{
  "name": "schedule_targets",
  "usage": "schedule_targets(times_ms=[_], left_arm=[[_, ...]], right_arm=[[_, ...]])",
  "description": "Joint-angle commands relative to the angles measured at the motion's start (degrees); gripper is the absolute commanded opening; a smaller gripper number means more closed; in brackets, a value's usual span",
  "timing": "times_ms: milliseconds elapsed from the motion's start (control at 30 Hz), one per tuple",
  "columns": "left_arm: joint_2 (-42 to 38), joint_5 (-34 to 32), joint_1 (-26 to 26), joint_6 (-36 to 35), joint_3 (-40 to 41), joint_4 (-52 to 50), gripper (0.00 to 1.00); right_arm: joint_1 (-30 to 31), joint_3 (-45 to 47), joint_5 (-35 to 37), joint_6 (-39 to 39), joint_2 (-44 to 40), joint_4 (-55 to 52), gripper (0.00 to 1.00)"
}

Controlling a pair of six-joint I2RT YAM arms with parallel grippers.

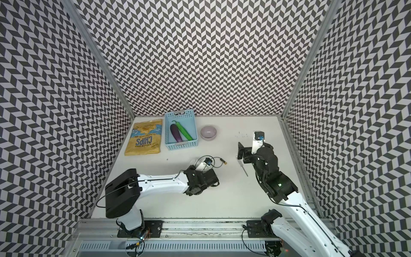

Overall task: Remove the battery from the alarm
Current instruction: Adjust the alarm at the center of the board.

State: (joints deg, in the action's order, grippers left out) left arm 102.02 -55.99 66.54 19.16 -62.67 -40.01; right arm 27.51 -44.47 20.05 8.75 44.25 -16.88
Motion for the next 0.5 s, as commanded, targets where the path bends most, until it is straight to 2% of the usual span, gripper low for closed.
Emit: schedule_targets(times_ms=[0,133,333,467], left_arm=[[3.1,-9.1,2.0,-2.0,-2.9,-3.0,0.14],[7.9,-7.3,3.5,-2.8,-3.2,-0.2,0.23],[9.1,-2.6,4.2,-3.9,-3.9,3.6,0.64],[6.3,3.6,4.2,-5.9,-3.1,7.4,0.88]], right_arm=[[-0.4,0.6,2.8,3.1,-0.9,-0.6,1.00],[-0.7,0.6,2.8,3.2,-1.4,-1.0,1.00],[-1.8,0.9,2.5,2.2,-0.6,-1.4,1.00],[-4.6,0.9,0.7,1.8,0.9,0.6,1.00]])
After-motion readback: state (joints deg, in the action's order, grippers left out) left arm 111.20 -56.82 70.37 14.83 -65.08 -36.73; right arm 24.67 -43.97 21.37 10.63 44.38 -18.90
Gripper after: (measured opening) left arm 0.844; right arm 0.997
